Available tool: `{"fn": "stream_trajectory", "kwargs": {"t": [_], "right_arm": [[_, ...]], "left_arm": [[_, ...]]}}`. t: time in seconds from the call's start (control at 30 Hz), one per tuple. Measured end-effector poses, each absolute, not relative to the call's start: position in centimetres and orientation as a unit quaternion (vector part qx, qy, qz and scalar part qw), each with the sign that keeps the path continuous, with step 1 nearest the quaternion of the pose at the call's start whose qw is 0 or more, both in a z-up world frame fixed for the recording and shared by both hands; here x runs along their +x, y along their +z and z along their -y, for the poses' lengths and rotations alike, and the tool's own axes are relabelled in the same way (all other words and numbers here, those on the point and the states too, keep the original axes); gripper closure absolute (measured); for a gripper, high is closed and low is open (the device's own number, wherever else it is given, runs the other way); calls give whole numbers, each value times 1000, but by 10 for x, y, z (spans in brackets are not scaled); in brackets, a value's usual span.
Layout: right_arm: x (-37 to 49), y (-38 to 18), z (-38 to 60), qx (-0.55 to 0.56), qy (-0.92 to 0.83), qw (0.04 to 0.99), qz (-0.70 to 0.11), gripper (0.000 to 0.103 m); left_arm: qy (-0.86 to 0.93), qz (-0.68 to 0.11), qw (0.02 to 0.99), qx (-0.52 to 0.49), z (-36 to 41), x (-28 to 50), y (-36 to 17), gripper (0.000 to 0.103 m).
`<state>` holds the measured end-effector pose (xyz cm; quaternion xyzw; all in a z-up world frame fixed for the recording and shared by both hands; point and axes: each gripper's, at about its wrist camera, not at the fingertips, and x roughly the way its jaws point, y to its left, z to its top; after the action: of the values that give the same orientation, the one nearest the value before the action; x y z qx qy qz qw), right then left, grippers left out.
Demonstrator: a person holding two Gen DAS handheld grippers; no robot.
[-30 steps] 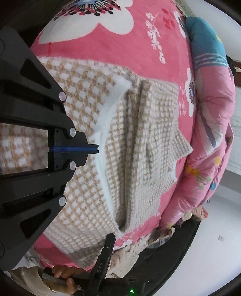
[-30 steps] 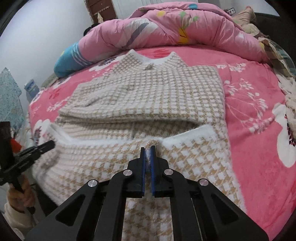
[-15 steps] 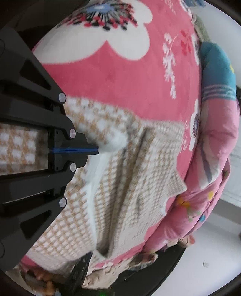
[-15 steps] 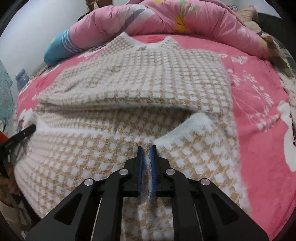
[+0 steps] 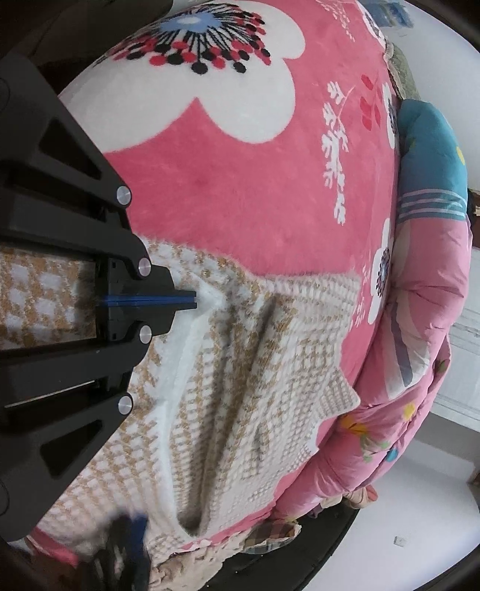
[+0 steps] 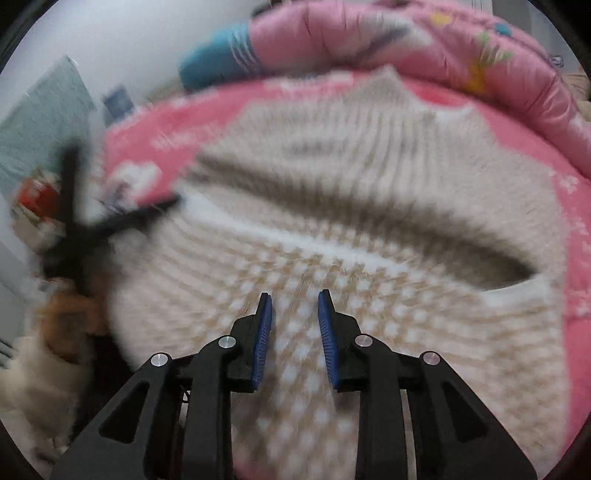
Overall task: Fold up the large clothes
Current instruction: 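Open both tools and lift them off the coat hem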
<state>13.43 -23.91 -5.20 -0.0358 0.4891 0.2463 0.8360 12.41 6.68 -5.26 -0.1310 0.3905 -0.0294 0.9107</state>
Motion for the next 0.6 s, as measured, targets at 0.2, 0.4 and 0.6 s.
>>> {"fn": "stream_trajectory", "kwargs": {"t": [0.2, 0.4, 0.6], "right_arm": [[148, -42, 252, 20, 228, 842, -489, 74], [121, 0, 307, 11, 152, 882, -446, 62], [141, -50, 354, -44, -16, 862, -504, 62]], "left_arm": [[-42, -369, 918, -136, -72, 112, -32, 101], [-201, -334, 912, -126, -33, 62, 6, 88], [-200, -442, 869, -93, 12, 76, -54, 88]]}}
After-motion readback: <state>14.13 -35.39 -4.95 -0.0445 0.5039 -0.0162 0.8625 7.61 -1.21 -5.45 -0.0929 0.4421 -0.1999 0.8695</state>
